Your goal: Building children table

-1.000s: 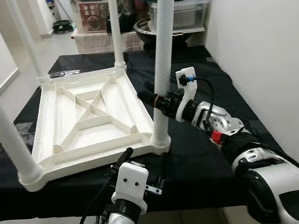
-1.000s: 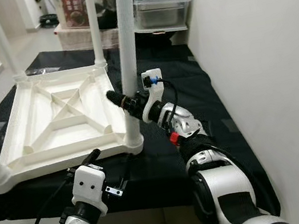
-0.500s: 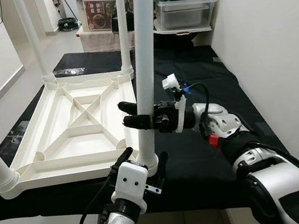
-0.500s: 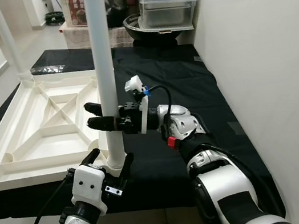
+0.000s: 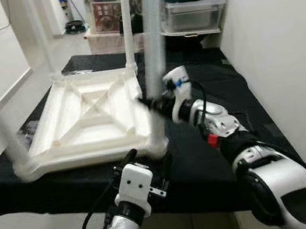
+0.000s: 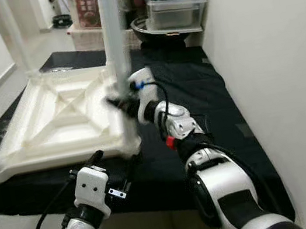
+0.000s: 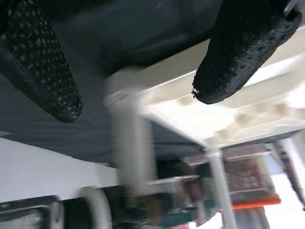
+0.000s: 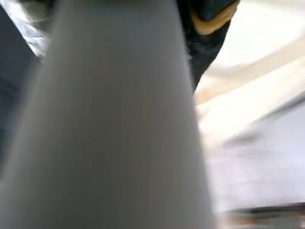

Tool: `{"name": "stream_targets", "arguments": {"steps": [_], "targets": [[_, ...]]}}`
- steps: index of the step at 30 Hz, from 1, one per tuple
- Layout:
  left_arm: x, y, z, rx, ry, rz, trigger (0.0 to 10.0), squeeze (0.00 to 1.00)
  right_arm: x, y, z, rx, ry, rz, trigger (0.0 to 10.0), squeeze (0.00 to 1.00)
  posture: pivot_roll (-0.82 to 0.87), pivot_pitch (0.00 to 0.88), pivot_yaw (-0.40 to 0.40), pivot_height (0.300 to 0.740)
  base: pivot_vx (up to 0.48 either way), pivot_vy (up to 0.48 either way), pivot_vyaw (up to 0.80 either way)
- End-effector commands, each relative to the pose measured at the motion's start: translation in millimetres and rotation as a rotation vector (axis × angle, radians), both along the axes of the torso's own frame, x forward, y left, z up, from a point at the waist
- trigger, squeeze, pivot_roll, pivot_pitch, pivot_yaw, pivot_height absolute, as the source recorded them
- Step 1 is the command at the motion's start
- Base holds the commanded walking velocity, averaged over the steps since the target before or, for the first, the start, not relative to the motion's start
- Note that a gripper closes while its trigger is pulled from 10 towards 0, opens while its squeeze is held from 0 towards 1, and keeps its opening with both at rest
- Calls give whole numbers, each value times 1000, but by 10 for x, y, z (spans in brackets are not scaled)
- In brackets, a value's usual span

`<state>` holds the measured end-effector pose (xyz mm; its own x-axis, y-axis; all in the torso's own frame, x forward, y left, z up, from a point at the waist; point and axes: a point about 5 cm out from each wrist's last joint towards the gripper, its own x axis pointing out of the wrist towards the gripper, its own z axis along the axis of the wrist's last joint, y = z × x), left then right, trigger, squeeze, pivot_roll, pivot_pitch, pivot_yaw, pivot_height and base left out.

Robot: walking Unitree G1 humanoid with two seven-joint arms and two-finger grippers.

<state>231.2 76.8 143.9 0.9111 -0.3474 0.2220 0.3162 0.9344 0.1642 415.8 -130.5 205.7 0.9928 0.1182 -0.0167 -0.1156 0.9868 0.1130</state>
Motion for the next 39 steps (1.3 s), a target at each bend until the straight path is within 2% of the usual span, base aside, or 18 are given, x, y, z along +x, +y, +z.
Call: {"name": "stream_targets", "arguments": {"steps": [1, 6, 7, 9, 10, 12, 13, 17, 18, 21, 23, 25, 27, 29, 32, 34, 38, 39], "targets": [[-5, -12, -57, 11, 25, -4, 10000, 0, -57, -326, -263, 24, 114, -254, 0, 0, 85, 27, -125, 740, 0, 0, 0], [-4, -14, -57, 11, 24, -4, 10000, 0, -111, -415, -342, 24, 130, -419, 0, 0, 85, 24, -123, 740, 0, 0, 0], [-4, -14, -59, 12, 24, -4, 10000, 0, -115, -382, -341, 48, 125, -427, 7333, 0, 85, 20, -121, 740, 0, 0, 0], [-4, -14, -59, 12, 24, -4, 10000, 0, -115, -382, -341, 48, 125, -427, 7333, 0, 85, 20, -121, 740, 0, 0, 0], [-5, -13, -62, 12, 25, -5, 10000, 0, -102, -309, -310, 51, 106, -389, 10000, 0, 82, 18, -121, 740, 0, 0, 0], [-6, -13, -65, 13, 26, -6, 10000, 0, -84, -215, -268, 63, 79, -322, 10000, 0, 83, 15, -122, 740, 0, 0, 0], [-6, -13, -66, 13, 26, -7, 10000, 0, -71, -125, -227, 82, 45, -273, 10000, 1000, 83, 15, -122, 740, 0, 0, 0], [-9, -17, -71, 13, 27, -7, 10000, 0, -54, 122, -130, 138, -26, -105, 10000, 973, 88, 10, -123, 740, 0, 0, 0], [-11, -18, -73, 12, 28, -6, 10000, 0, -53, 180, -122, 200, -20, -34, 10000, 0, 86, 9, -121, 740, 0, 0, 0], [-13, -19, -74, 12, 28, -7, 10000, 0, -58, 234, -107, 242, -27, 53, 10000, 0, 86, 8, -120, 740, 0, 0, 0], [-14, -20, -74, 12, 28, -7, 10000, 0, -79, 304, -115, 292, -14, 224, 10000, 0, 86, 8, -122, 740, 0, 0, 0], [-17, -21, -74, 11, 27, -8, 10000, 0, -181, 336, -120, 318, -23, 592, 10000, 0, 90, 5, -124, 740, 0, 0, 0], [-17, -21, -74, 11, 27, -8, 10000, 0, -181, 336, -120, 318, -23, 592, 10000, 0, 90, 5, -124, 740, 0, 0, 0], [-17, -20, -67, 10, 25, -7, 10000, 0, -309, 276, -84, 266, -50, 900, 10000, 0, 89, 7, -124, 740, 0, 0, 0], [-17, -20, -67, 10, 25, -7, 10000, 0, -309, 276, -84, 266, -50, 900, 10000, 0, 89, 7, -124, 740, 0, 0, 0], [-17, -19, -61, 10, 24, -6, 10000, 0, -397, 273, -34, 231, -59, 1101, 10000, 0, 90, 12, -125, 740, 0, 0, 0], [-16, -18, -59, 11, 23, -6, 10000, 0, -437, 364, -3, 193, -60, 1211, 10000, 0, 90, 12, -123, 740, 0, 0, 0], [-18, -19, -58, 12, 23, -6, 10000, 0, -443, 424, -13, 172, -52, 1229, 941, 0, 90, 13, -125, 740, 0, 0, 0]]}}
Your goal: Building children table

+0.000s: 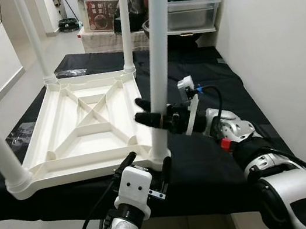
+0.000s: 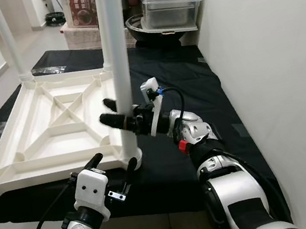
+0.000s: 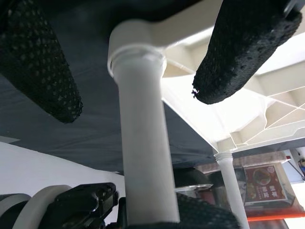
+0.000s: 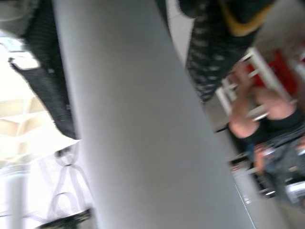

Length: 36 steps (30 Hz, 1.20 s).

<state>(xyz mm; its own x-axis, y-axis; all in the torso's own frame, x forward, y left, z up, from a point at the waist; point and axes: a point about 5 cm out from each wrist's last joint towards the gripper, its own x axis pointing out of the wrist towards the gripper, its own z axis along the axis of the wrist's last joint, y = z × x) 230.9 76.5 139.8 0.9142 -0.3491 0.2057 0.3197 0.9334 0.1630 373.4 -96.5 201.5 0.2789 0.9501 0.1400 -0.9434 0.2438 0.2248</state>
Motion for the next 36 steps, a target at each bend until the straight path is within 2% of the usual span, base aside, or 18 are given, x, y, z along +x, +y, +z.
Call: {"name": "stream_targets", "arguments": {"steps": [1, 3, 9, 11, 12, 13, 14, 15, 18, 20, 21, 22, 25, 30, 31, 34, 35, 36], "targets": [[-14, -16, -15, 8, 7, -6, 10000, 0, -21, 121, 20, -32, -27, 62, 941, 0, 92, 12, -125, 740, 0, 0, 0], [-15, -19, -16, 7, 7, -6, 10000, 0, -37, 137, 18, -35, -42, 86, 0, 0, 93, 10, -127, 740, 0, 0, 0], [-12, -20, -15, 5, 8, -4, 10000, 0, -40, 160, -19, -45, -16, 79, 0, 0, 93, 12, -128, 740, 0, 0, 0], [-12, -21, -17, 4, 8, -4, 10000, 0, 61, 152, -21, -83, -16, -94, 0, 0, 93, 12, -128, 740, 0, 0, 0], [-12, -21, -17, 4, 8, -4, 10000, 0, 61, 152, -21, -83, -16, -94, 0, 0, 93, 12, -128, 740, 0, 0, 0], [-12, -20, -19, 5, 9, -4, 10000, 0, 177, 106, -14, -125, -17, -311, 0, 0, 90, 12, -128, 740, 0, 0, 0], [-12, -19, -19, 5, 9, -4, 10000, 0, 197, 93, -13, -134, -18, -354, 0, 0, 90, 12, -128, 740, 0, 0, 0], [-10, -18, -20, 6, 10, -4, 10000, 0, 277, 19, -8, -146, 13, -531, 0, 0, 85, 13, -124, 740, 0, 0, 0], [-9, -17, -21, 6, 10, -5, 10000, 0, 323, -36, -7, -152, 38, -647, 0, 0, 85, 13, -124, 740, 0, 0, 0], [-9, -18, -23, 7, 10, -5, 10000, 0, 401, -270, -61, -185, 125, -972, 0, 0, 86, 11, -127, 740, 0, 0, 0], [-9, -18, -23, 7, 10, -5, 10000, 0, 401, -270, -61, -185, 125, -972, 0, 0, 86, 11, -127, 740, 0, 0, 0], [-8, -20, -22, 8, 8, -3, 10000, 0, 394, -615, -178, -246, 210, -1340, 0, 0, 88, 11, -127, 740, 0, 0, 0], [-7, -18, -22, 9, 8, -3, 10000, 0, 355, -750, -242, -283, 227, -1511, 0, 0, 85, 11, -125, 740, 0, 0, 0], [-5, -18, -26, 11, 10, -5, 10000, 0, 305, -719, -329, -306, 236, -1637, 0, 0, 82, 15, -120, 740, 0, 0, 0], [-3, -22, -28, 12, 12, -7, 10000, 0, 308, -616, -345, -282, 250, -1596, 9373, 0, 87, 13, -124, 740, 0, 0, 0], [-2, -21, -28, 12, 12, -6, 10000, 0, 323, -515, -321, -255, 234, -1531, 10000, 0, 86, 15, -122, 740, 0, 0, 0], [-2, -20, -28, 11, 12, -6, 10000, 0, 332, -449, -300, -238, 220, -1488, 10000, 204, 86, 15, -122, 740, 0, 0, 0], [-2, -20, -28, 11, 12, -6, 10000, 0, 332, -449, -300, -238, 220, -1488, 10000, 204, 86, 15, -122, 740, 0, 0, 0]]}}
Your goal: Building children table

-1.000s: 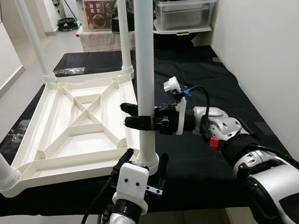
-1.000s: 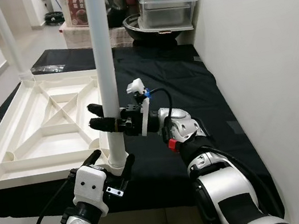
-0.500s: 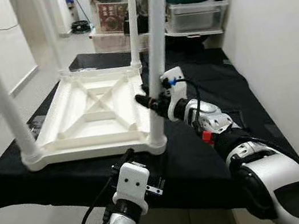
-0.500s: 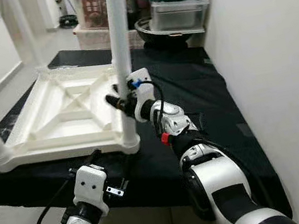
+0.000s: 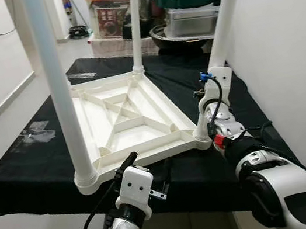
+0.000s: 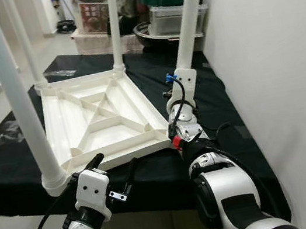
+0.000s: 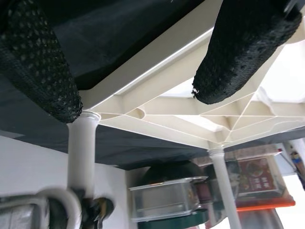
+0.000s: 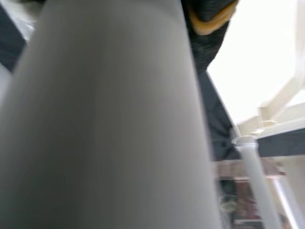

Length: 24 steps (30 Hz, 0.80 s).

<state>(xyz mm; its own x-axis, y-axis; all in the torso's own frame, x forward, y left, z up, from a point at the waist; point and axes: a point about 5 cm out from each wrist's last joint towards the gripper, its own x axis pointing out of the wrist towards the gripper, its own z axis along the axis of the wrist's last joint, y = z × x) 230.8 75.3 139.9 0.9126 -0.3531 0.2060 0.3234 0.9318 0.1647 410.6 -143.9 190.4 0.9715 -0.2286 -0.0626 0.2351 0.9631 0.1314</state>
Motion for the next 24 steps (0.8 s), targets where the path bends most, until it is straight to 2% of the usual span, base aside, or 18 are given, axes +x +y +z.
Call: {"name": "stream_targets", "arguments": {"steps": [1, 3, 4, 5, 7, 8, 9, 10, 11, 13, 15, 18, 19, 20, 21, 23, 24], "targets": [[0, -9, -30, 10, 14, -1, 10000, 0, -27, 114, -143, 60, 30, 85, 10000, 996, 84, 17, -124, 740, 0, 0, 0], [0, -9, -30, 10, 14, -1, 10000, 0, -27, 114, -143, 60, 30, 85, 10000, 996, 84, 17, -124, 740, 0, 0, 0], [2, -9, -28, 9, 14, -2, 10000, 0, -14, 178, -67, 84, -34, 159, 10000, 1000, 84, 16, -125, 740, 0, 0, 0], [4, -8, -24, 9, 13, -2, 10000, 0, 1, 276, 9, 150, -81, 287, 10000, 0, 87, 20, -126, 740, 0, 0, 0], [5, -7, -20, 8, 12, -1, 10000, 0, 2, 402, 115, 232, -138, 495, 10000, 0, 85, 20, -119, 740, 0, 0, 0], [5, -6, -19, 7, 12, -1, 10000, 0, -4, 436, 144, 254, -150, 569, 10000, 0, 85, 20, -119, 740, 0, 0, 0], [4, -7, -19, 7, 12, -1, 10000, 0, -25, 455, 160, 273, -157, 693, 10000, 0, 84, 19, -123, 740, 0, 0, 0], [4, -7, -19, 7, 12, -1, 10000, 0, -25, 455, 160, 273, -157, 693, 10000, 0, 84, 19, -123, 740, 0, 0, 0], [6, -6, -18, 7, 12, -1, 10000, 0, -53, 444, 186, 298, -167, 823, 10000, 0, 85, 23, -125, 740, 0, 0, 0], [6, -6, -18, 7, 12, -1, 10000, 0, -53, 444, 186, 298, -167, 823, 10000, 0, 85, 23, -125, 740, 0, 0, 0], [6, -3, -15, 7, 11, -1, 10000, 0, -145, 385, 258, 339, -206, 1097, 10000, 0, 88, 24, -125, 740, 0, 0, 0], [6, -3, -15, 7, 11, -1, 10000, 0, -145, 385, 258, 339, -206, 1097, 10000, 0, 88, 24, -125, 740, 0, 0, 0], [6, -1, -14, 7, 10, -1, 10000, 0, -194, 365, 289, 332, -228, 1204, 10000, 0, 88, 24, -125, 740, 0, 0, 0], [6, -1, -14, 7, 10, -1, 10000, 0, -194, 365, 289, 332, -228, 1204, 10000, 0, 88, 24, -125, 740, 0, 0, 0], [5, -1, -13, 7, 9, -1, 10000, 0, -251, 377, 307, 305, -237, 1326, 10000, 0, 91, 26, -125, 740, 0, 0, 0], [5, -1, -13, 7, 9, -1, 10000, 0, -251, 377, 307, 305, -237, 1326, 10000, 0, 91, 26, -125, 740, 0, 0, 0], [4, 0, -12, 7, 9, -1, 10000, 0, -293, 417, 304, 261, -227, 1419, 10000, 0, 88, 27, -121, 740, 0, 0, 0]]}}
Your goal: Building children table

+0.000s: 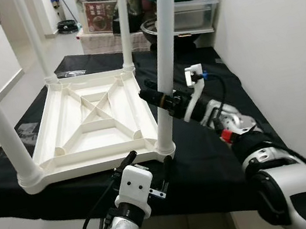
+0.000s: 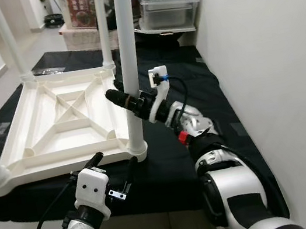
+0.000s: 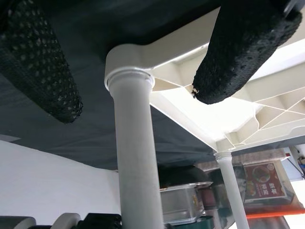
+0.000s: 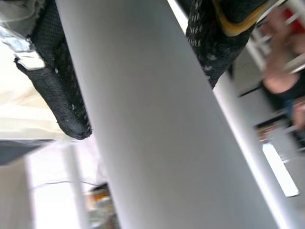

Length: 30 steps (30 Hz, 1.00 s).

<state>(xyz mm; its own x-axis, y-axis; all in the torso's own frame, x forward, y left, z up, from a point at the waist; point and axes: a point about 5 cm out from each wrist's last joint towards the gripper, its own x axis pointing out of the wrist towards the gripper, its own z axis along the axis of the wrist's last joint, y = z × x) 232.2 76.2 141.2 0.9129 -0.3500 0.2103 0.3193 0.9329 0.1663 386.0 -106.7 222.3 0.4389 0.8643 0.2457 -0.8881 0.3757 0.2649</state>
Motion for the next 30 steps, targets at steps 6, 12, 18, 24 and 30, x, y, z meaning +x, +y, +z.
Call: {"name": "stream_targets", "arguments": {"steps": [6, 12, 18, 24, 30], "targets": [[-8, -9, -24, 9, 15, -4, 10000, 0, -144, 229, -118, -148, -57, 262, 4353, 0, 89, 30, -122, 740, 0, 0, 0], [-6, -10, -26, 8, 16, -3, 10000, 0, -177, 329, -220, -221, -61, 296, 0, 0, 90, 32, -125, 740, 0, 0, 0], [-14, -11, -28, 5, 16, -2, 10000, 0, -30, 289, -182, -258, -72, 30, 0, 0, 89, 23, -127, 740, 0, 0, 0], [-17, -10, -38, 7, 19, -3, 10000, 0, 254, 39, -174, -292, 117, -603, 0, 0, 85, 17, -123, 740, 0, 0, 0], [-14, -15, -46, 11, 20, -7, 10000, 0, 251, -517, -424, -304, 383, -1294, 0, 0, 90, 9, -123, 740, 0, 0, 0]]}}
